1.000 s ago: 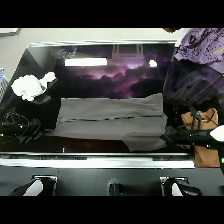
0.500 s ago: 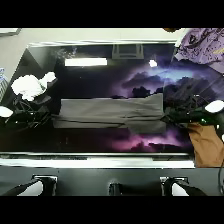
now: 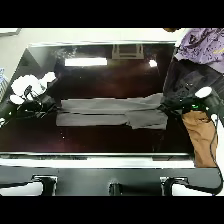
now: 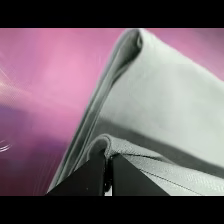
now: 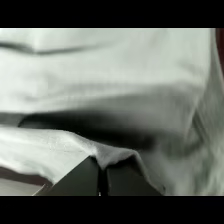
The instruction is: Fold the clothes and pants, and hang the long-sleeved shirts on hangers.
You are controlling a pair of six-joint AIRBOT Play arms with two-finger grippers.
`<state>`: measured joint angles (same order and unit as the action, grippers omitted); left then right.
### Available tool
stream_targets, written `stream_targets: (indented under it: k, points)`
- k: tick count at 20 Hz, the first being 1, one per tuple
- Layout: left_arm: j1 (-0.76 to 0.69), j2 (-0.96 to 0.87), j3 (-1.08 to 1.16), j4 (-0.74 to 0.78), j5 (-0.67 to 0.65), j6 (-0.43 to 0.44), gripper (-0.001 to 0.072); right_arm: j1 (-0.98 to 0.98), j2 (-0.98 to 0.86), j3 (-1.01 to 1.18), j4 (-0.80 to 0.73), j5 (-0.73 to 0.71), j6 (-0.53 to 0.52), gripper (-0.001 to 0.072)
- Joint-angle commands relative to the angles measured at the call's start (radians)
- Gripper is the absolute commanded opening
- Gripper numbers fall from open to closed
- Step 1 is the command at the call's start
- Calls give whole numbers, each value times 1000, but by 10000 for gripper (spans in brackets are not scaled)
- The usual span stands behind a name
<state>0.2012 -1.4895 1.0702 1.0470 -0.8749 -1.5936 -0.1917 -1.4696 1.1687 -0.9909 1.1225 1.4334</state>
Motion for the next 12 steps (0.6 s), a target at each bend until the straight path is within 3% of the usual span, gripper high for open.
stream_targets:
  k: [1,12]
  points:
    - [-12,-87,84,3,1,0,16,35,-70,74,-59,-58,86,26]
    - [-37,-212,205,37,-34,-4,16,35,-219,247,-85,-66,127,26]
